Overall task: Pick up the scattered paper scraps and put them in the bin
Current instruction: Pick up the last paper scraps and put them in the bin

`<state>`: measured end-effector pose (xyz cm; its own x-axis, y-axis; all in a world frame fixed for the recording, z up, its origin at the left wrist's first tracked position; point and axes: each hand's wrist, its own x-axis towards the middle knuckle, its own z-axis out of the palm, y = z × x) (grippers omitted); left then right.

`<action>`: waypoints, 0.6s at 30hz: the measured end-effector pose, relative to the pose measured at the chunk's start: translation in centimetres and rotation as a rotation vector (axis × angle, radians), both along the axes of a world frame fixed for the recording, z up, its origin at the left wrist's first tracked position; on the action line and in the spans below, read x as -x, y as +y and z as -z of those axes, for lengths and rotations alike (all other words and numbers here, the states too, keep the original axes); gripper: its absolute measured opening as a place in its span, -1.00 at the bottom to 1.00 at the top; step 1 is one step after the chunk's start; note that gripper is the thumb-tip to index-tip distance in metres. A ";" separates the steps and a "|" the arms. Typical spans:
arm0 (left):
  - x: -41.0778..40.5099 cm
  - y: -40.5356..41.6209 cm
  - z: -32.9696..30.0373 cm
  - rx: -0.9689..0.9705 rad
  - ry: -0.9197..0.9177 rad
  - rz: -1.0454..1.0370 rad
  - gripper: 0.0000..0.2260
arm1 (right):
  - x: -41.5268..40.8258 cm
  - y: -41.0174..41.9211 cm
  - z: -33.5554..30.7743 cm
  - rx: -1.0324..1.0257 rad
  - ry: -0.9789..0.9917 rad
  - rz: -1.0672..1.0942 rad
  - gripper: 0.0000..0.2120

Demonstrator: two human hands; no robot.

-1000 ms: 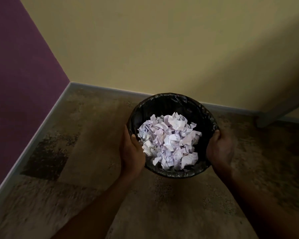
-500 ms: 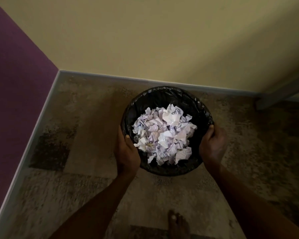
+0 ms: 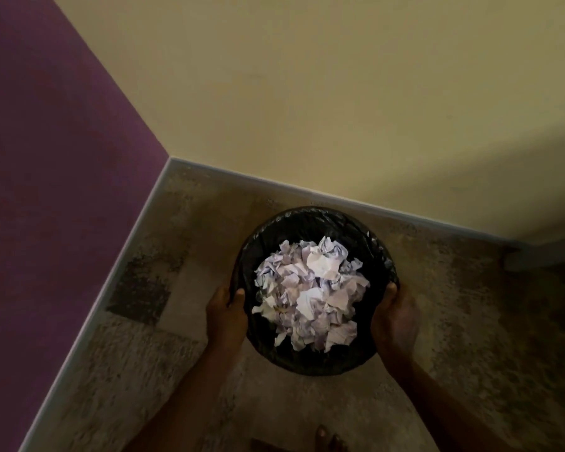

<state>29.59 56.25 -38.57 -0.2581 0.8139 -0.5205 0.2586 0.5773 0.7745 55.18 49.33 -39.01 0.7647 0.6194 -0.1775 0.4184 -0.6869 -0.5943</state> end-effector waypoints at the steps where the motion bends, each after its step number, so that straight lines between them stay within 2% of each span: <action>1: 1.0 0.1 -1.2 0.008 -0.055 -0.032 -0.82 | 0.7 0.7 -1.2 -0.024 0.022 -0.031 -0.63; 5: 5.0 1.1 -6.4 0.021 -0.336 -0.173 -0.74 | 3.3 4.5 -5.4 -0.152 0.087 -0.198 -0.51; 8: 7.9 2.8 -9.1 0.007 -0.454 -0.241 -0.76 | 5.1 8.3 -7.2 -0.167 0.161 -0.324 -0.49; 13: 12.8 7.3 -10.6 0.052 -0.456 -0.314 -0.79 | 8.0 15.8 -9.7 0.009 0.281 -0.582 -0.67; 18: 17.1 12.9 -10.4 0.056 -0.408 -0.285 -0.82 | 11.0 23.2 -11.8 0.163 0.488 -0.806 -0.52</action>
<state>12.53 69.11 -28.22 -0.2324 0.7086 -0.6662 -0.2327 0.6246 0.7455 44.20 72.51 -27.23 -0.0624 0.8668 -0.4947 0.5332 -0.3900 -0.7507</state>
